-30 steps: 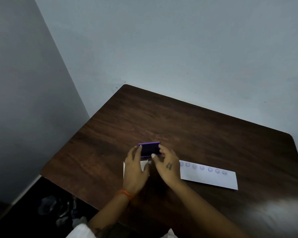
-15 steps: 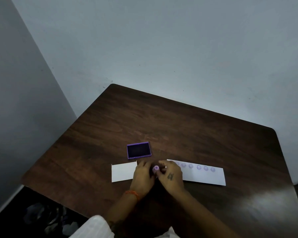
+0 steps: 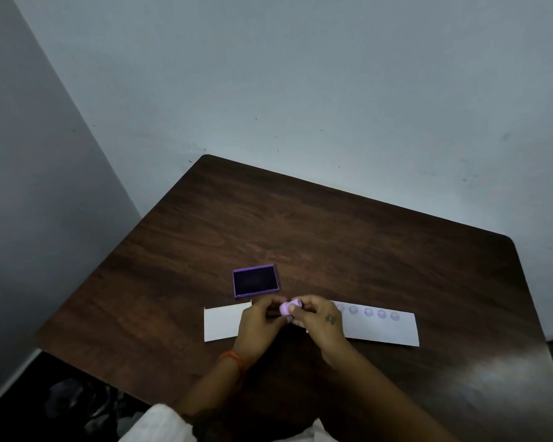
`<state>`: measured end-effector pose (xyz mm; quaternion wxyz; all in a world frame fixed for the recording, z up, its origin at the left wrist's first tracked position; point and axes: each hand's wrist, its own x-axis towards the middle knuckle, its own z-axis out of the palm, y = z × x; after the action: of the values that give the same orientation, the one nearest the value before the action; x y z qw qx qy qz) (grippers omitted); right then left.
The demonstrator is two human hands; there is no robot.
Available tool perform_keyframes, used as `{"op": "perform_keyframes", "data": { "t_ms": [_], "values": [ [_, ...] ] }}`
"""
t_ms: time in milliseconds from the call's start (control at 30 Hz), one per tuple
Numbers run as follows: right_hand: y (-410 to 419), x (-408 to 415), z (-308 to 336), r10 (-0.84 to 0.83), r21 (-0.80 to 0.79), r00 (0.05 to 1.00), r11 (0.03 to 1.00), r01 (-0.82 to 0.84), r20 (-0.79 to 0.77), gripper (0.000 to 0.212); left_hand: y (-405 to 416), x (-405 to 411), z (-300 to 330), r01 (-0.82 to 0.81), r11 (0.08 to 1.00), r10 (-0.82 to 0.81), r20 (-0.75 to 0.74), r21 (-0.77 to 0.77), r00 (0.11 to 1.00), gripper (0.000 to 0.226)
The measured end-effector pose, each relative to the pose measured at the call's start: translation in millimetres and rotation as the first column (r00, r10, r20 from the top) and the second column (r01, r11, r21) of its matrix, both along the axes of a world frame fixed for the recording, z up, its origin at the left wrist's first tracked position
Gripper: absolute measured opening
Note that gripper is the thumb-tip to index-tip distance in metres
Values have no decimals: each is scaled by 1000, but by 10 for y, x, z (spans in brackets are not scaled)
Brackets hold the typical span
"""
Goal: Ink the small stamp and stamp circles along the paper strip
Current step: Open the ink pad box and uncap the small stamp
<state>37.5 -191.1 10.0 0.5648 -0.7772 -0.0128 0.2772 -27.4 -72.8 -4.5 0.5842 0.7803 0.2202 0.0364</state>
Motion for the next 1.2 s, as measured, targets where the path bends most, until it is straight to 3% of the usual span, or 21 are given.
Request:
{"op": "perform_keyframes", "data": {
  "t_ms": [67,133,433,567,667,833,1000,1200],
  "values": [
    [-15,10,17,-44,84,988,995,57,-146,12,36,0,27,5,998,-5,-3,-70,1000,24],
    [-26,20,29,-67,98,979,991,87,-190,9,53,11,66,8,993,-10,-14,-114,1000,26],
    [-98,124,27,26,210,976,977,21,-217,20,87,10,182,-10,981,12,8,-196,1000,25],
    [-122,122,69,12,166,978,986,23,-210,22,83,11,218,14,987,-13,8,-159,1000,26],
    [-140,117,106,19,187,983,982,16,-184,16,70,8,234,17,987,-16,7,-158,1000,27],
    [-130,133,151,55,206,973,979,-8,-226,23,59,-1,273,24,990,-21,18,-140,1000,25],
    [-141,136,160,73,228,982,973,-32,-174,24,55,-3,305,26,993,-21,44,-119,999,24],
    [-146,153,189,57,228,972,974,-3,-229,23,51,12,288,19,992,-12,58,-128,998,25]
  ]
}}
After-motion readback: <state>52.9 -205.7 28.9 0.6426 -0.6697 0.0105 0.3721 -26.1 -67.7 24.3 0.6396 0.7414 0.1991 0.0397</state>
